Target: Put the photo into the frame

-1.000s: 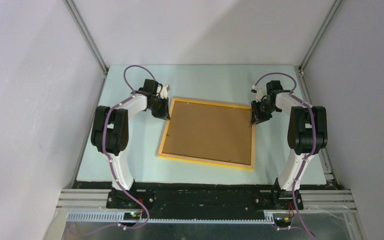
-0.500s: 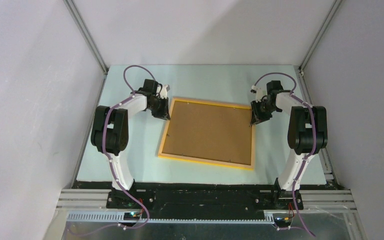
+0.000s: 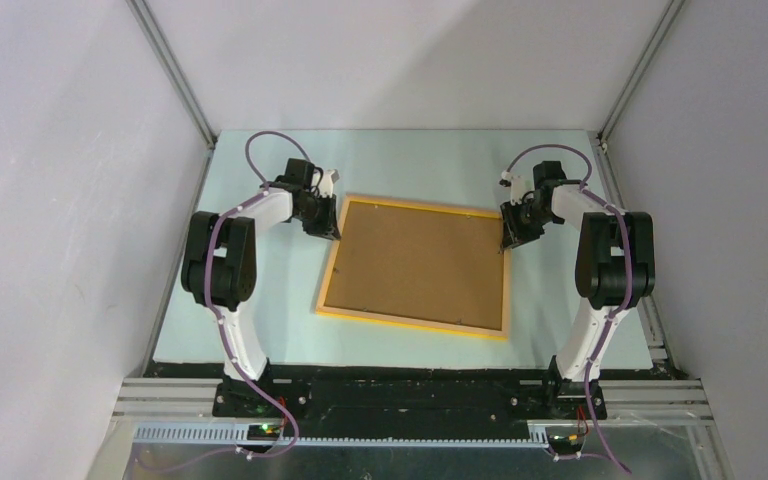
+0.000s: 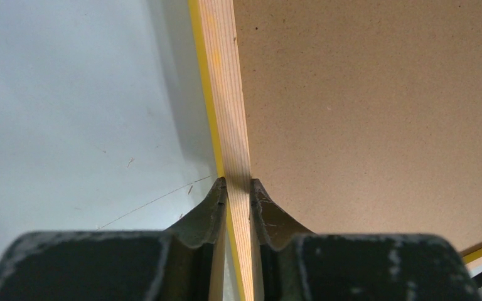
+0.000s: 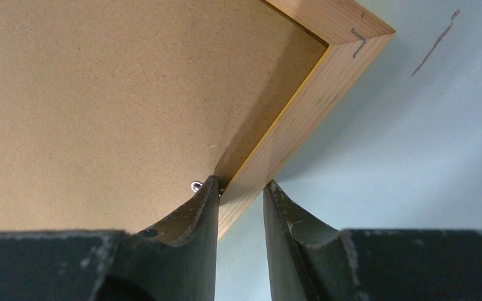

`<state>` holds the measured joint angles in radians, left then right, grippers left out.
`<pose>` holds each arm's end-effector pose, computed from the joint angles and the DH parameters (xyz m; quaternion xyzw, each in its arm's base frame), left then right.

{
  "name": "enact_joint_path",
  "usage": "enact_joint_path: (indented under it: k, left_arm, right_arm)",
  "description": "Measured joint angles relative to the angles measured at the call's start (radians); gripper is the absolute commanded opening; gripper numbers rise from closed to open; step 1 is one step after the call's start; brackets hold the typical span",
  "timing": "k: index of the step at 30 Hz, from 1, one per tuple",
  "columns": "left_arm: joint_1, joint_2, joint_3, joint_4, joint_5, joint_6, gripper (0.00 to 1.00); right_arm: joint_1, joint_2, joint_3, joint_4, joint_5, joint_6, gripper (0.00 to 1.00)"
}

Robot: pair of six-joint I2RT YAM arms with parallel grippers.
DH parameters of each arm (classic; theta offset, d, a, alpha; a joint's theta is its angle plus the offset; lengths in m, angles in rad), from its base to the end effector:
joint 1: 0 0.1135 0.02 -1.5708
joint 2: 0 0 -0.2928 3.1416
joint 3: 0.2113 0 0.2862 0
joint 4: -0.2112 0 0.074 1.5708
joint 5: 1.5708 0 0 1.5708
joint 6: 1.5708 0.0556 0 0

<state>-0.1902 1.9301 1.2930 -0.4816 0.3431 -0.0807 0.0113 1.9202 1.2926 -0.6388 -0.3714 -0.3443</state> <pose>0.4274 -0.1013 0.1557 0.0908 0.9567 -0.1947 0.1964 0.4195 0.0249 0.1529 -0.1994 0.9512 0.1553 0.1772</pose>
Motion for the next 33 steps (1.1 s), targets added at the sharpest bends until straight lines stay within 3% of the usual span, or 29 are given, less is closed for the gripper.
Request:
enact_joint_path:
  k: [25, 33]
  left_arm:
    - [0.002, 0.000, -0.004, -0.003, 0.025, -0.009, 0.00]
    - [0.003, 0.000, -0.005, -0.003, 0.031, -0.010, 0.00]
  right_arm:
    - [0.000, 0.005, 0.010, -0.040, -0.014, -0.138, 0.43]
    - [0.000, 0.010, 0.014, -0.045, -0.021, -0.173, 0.52]
